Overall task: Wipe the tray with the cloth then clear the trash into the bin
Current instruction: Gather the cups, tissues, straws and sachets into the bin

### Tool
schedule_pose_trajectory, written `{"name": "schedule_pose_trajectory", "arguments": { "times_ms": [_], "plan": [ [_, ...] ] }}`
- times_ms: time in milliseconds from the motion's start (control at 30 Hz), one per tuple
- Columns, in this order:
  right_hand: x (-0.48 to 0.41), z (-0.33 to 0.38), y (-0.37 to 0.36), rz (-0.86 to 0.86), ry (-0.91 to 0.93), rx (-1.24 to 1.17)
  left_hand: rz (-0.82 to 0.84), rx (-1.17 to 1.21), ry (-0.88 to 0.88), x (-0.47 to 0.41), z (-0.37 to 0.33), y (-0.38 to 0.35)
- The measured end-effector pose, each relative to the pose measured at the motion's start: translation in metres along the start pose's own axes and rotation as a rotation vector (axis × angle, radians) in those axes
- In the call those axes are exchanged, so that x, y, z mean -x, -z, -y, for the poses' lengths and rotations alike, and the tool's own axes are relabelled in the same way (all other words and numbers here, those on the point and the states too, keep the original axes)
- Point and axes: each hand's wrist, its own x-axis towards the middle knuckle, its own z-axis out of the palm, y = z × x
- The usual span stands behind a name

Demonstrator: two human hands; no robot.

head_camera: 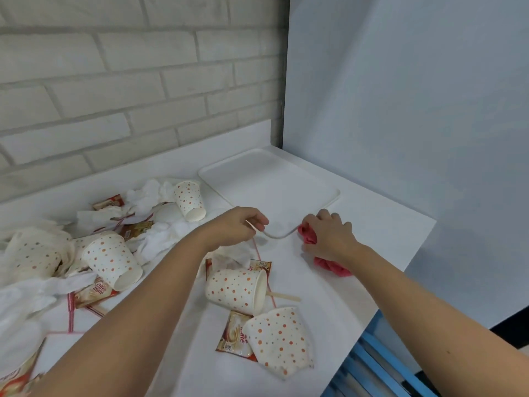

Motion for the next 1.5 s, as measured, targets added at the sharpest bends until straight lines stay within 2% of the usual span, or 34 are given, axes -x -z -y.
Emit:
{"name": "schedule_pose_trajectory", "arguments": {
  "times_ms": [100,200,300,400,567,733,967,1167,1367,1500],
  "plan": [
    [0.014,0.012,0.012,0.007,0.142,-0.155,0.051,-0.076,-0.015,0.022,0.004,0.001],
    [0.033,0.024,0.024,0.212,0.249,-0.244,0.089,-0.126,-0.004,0.04,0.004,-0.002],
    [0.049,0.038,0.028,0.404,0.249,-0.201,0.219,-0.287,0.005,0.056,0.002,-0.006],
    [0.064,0.051,0.025,0.502,0.175,-0.14,0.286,-0.497,0.021,0.064,0.007,-0.015],
    [0.095,0.059,0.012,0.612,0.08,-0.12,0.144,-0.651,0.074,0.077,0.023,-0.038],
    [0.111,0.059,-0.01,0.472,0.088,-0.258,-0.031,-0.689,0.017,0.091,0.025,-0.056],
    [0.133,0.035,-0.003,0.375,0.03,-0.715,-0.229,-0.493,-0.057,0.117,0.004,-0.075],
    [0.152,-0.028,0.029,0.326,0.005,-0.748,-0.328,-0.257,-0.203,0.129,-0.06,-0.113],
    [0.187,-0.094,0.005,0.474,-0.187,-0.721,-0.187,-0.004,-0.357,0.13,-0.103,-0.204],
    [0.208,-0.128,-0.05,0.531,-0.337,-0.66,-0.036,0.061,-0.301,0.133,-0.087,-0.262]
  ]
}}
